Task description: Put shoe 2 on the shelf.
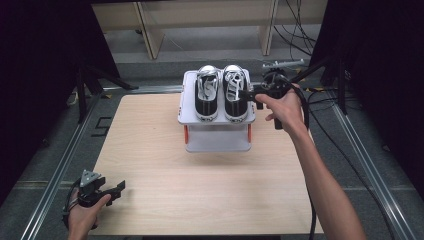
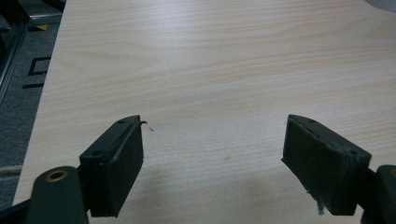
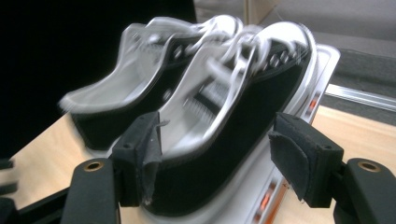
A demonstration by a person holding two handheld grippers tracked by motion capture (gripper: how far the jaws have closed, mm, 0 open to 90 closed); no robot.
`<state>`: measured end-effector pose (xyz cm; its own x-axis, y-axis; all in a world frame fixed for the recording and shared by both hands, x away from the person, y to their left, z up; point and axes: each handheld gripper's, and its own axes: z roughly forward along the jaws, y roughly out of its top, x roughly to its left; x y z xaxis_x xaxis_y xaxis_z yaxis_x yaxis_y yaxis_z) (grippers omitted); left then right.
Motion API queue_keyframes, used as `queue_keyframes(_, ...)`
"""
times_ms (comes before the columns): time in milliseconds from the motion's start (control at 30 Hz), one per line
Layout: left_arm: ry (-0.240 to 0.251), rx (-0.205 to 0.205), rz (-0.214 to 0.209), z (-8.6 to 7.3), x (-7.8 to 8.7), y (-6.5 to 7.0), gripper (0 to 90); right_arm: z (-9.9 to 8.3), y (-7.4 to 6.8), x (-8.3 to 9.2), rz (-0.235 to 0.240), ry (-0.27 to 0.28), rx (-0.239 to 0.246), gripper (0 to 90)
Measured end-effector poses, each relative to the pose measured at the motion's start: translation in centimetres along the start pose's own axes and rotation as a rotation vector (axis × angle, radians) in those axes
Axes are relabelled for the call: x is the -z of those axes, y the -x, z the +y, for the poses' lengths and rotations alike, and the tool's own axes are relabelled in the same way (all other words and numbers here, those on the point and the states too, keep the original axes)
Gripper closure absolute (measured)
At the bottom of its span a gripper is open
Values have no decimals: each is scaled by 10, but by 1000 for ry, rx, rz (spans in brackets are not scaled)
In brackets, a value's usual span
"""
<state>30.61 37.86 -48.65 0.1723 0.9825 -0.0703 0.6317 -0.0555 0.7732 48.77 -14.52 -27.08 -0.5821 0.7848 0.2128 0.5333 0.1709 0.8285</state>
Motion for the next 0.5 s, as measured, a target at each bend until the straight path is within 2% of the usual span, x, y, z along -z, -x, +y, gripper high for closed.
queue_keyframes(33, 0, 1, 1, 0, 0, 0, 197, -6, -2, 6, 16, 21, -18, 342)
queue_keyframes(67, 2, 3, 3, 0, 0, 0, 197, -9, -2, 10, 28, 19, -8, 327)
queue_keyframes(100, 4, 4, 0, 0, 0, 0, 198, -15, -3, 15, 18, 21, 12, 324)
queue_keyframes(167, 1, 2, 4, 0, 1, 0, 197, -25, -3, 27, 43, 50, 9, 326)
queue_keyframes(300, 1, 3, -2, 0, -1, 0, 197, -47, -5, 46, 88, 48, 18, 325)
queue_keyframes(333, 1, 2, -2, 0, -1, 1, 197, -53, -6, 50, 78, 40, 31, 325)
queue_keyframes(400, 1, 3, 0, 0, 0, 1, 197, -65, -9, 54, 110, 38, 32, 325)
queue_keyframes(433, 2, 4, 0, 0, 0, 1, 198, -73, -11, 56, 111, 35, 46, 325)
queue_keyframes(500, 1, 2, 0, 0, 0, 1, 198, -83, -14, 57, 133, 23, 35, 323)
